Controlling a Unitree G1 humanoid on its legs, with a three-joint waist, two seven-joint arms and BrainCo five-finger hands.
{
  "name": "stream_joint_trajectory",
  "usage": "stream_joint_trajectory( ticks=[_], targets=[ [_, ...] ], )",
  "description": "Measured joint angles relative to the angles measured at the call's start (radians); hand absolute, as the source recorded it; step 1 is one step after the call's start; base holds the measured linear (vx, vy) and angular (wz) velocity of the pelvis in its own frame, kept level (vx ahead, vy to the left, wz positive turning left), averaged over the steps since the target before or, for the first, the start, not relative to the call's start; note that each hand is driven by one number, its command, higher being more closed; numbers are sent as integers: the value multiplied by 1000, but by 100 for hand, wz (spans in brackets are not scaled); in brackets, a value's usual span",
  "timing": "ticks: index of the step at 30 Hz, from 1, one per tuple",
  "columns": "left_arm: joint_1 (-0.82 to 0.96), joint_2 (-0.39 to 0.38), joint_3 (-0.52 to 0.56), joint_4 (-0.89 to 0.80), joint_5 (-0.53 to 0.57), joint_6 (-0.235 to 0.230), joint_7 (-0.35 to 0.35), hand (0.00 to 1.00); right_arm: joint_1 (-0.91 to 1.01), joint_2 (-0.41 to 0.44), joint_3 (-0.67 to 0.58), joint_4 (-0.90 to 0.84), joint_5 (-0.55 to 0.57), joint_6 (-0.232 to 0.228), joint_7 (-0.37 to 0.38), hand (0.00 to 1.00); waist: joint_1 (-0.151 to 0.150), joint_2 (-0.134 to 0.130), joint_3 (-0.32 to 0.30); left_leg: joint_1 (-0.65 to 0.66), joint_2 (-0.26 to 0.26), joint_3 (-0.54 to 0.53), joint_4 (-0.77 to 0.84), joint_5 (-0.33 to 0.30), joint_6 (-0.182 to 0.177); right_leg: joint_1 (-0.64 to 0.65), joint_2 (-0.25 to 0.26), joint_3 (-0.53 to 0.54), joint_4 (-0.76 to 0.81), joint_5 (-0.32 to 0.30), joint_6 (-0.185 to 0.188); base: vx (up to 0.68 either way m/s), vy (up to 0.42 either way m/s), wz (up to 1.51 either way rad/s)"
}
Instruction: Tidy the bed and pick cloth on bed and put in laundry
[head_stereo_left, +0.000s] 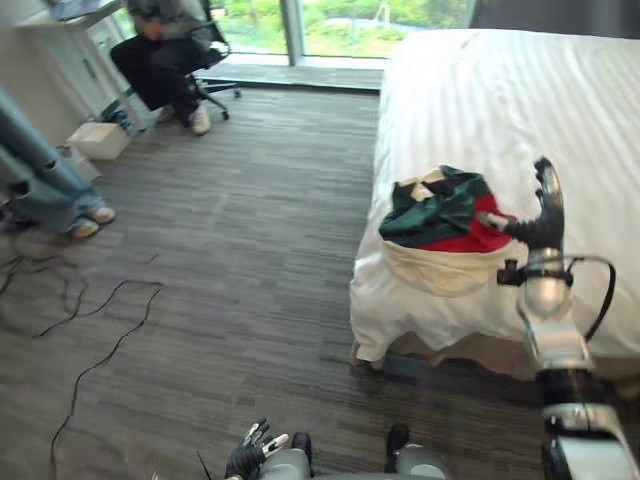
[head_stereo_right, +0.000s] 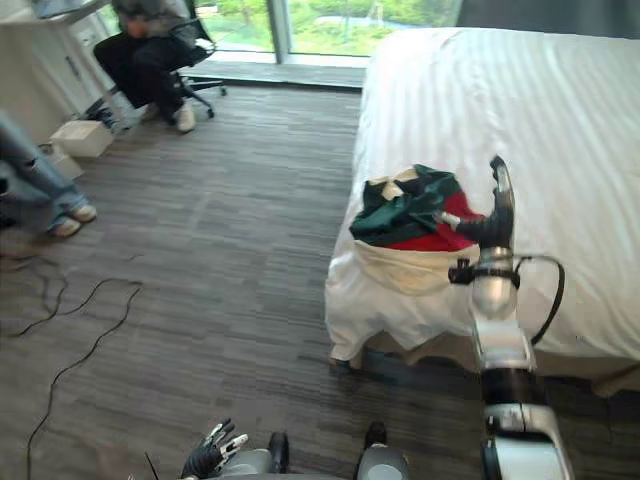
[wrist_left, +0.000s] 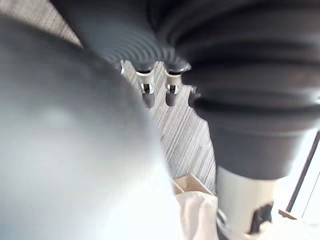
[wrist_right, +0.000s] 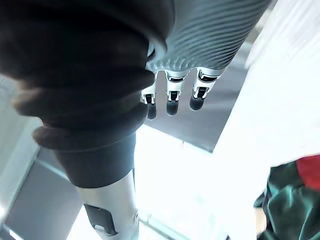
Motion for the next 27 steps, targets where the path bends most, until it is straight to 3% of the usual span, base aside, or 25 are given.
stream_joint_trajectory(
  ticks=[3,5,7,10,13,18,20,21,27],
  targets=[
    [-64,1,-3,-21,-17,2,-36,0,-248,-84,49,155,-2,24,13,0,28,36,93,-80,-29,-6,3,41,-1,-105,-49,-7,72,3,5,-102,61,35],
    [-101,2,-9,-59,-35,2,-45,0,-368,-131,72,238,-13,41,12,0,28,55,162,-119,-44,-17,-1,84,-13,-148,-74,-23,104,4,6,-95,60,39],
    [-133,6,-47,-102,-61,9,-61,0,-455,-190,110,336,-52,105,11,0,49,71,196,-182,-59,-29,-1,106,-16,-217,-96,-30,139,4,6,-50,13,32],
    [-151,4,-111,-141,-100,15,-58,0,-544,-246,145,460,-83,221,12,0,63,103,214,-242,-78,-37,2,120,-13,-288,-123,-33,181,-1,4,8,-26,19],
    [-176,2,-162,-162,-111,14,-48,0,-598,-314,174,513,-124,299,25,0,81,137,229,-298,-97,-36,4,134,-13,-369,-156,-28,240,-19,4,-14,-55,12],
    [-172,8,-195,-199,-115,11,-22,0,-608,-337,182,445,-255,414,109,0,76,142,232,-320,-108,-10,-10,139,-16,-434,-199,-19,341,-72,0,-35,-95,15],
    [-169,12,-211,-223,-117,11,-22,0,-596,-343,192,424,-277,430,116,0,63,141,232,-318,-94,46,-24,156,-12,-439,-212,-22,363,-91,4,-33,-113,25],
    [-170,12,-222,-229,-125,9,-27,0,-597,-344,211,420,-292,439,117,100,60,136,234,-314,-94,48,-35,163,-13,-442,-212,-21,364,-91,4,-20,-105,14],
    [-169,13,-253,-243,-136,18,-63,0,-580,-343,222,438,-295,423,139,100,53,126,233,-264,-95,76,-63,171,-5,-406,-198,2,320,-65,11,27,-56,-16]
  ],
)
